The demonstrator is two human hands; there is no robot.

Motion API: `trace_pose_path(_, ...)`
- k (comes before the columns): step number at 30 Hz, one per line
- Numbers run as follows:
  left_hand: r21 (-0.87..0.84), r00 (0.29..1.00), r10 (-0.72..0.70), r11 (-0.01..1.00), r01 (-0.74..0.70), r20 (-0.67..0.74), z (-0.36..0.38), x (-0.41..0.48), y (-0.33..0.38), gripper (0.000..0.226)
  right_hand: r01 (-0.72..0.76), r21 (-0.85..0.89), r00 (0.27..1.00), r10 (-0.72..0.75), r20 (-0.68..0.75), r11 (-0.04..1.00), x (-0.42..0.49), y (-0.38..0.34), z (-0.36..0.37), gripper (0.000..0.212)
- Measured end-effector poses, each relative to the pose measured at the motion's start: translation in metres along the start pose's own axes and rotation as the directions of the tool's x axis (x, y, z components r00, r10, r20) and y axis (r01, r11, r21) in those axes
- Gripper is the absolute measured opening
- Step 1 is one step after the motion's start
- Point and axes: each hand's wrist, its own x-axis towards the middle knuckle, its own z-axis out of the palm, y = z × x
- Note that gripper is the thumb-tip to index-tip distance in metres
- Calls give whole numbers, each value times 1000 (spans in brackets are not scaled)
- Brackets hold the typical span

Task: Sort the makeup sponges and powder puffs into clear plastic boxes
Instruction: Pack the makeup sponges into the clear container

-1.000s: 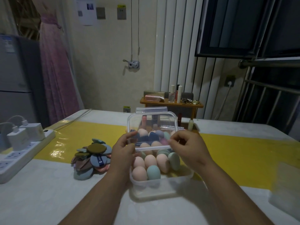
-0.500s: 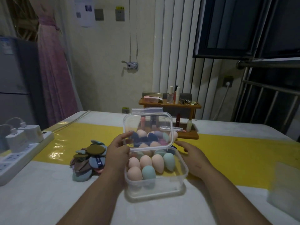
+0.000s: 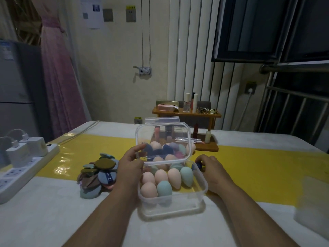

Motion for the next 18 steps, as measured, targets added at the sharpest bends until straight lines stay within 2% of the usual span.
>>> trace_pose_path(2, -5, 1000, 3, 1000, -3, 9, 0, 0, -1, 65, -23, 120, 997, 31, -68, 992, -2, -1, -2, 20)
trace_pose_path(4, -11, 1000, 5, 1000, -4, 13, 0, 0, -3, 65, -23, 201, 980, 62, -190, 979, -4, -1, -8, 24)
trace_pose_path(6, -14, 1000, 9, 1000, -8, 13, 1, 0, -5, 65, 29, 271, 954, 54, -293, 962, -6, -3, -17, 33)
trace_pose_path(8, -13, 1000, 15, 1000, -15, 10, 2, 0, -6, 66, 119, 371, 945, 10, -326, 921, -8, -11, -28, 40)
trace_pose_path(10, -9, 1000, 21, 1000, -21, 6, 2, 0, -7, 66, 210, 470, 945, -55, -322, 857, -12, -23, -36, 43)
trace_pose_path(13, -16, 1000, 22, 1000, -22, 6, 1, 0, -7, 65, 295, 556, 944, -149, -293, 777, -20, -37, -42, 36)
trace_pose_path(16, -3, 1000, 22, 1000, -22, 8, 2, -1, -6, 67, 308, 587, 951, -230, -206, 749, -29, -49, -43, 29)
trace_pose_path(18, 16, 1000, 20, 1000, -20, 8, 2, -1, -6, 67, 289, 576, 956, -262, -131, 765, -32, -55, -42, 26)
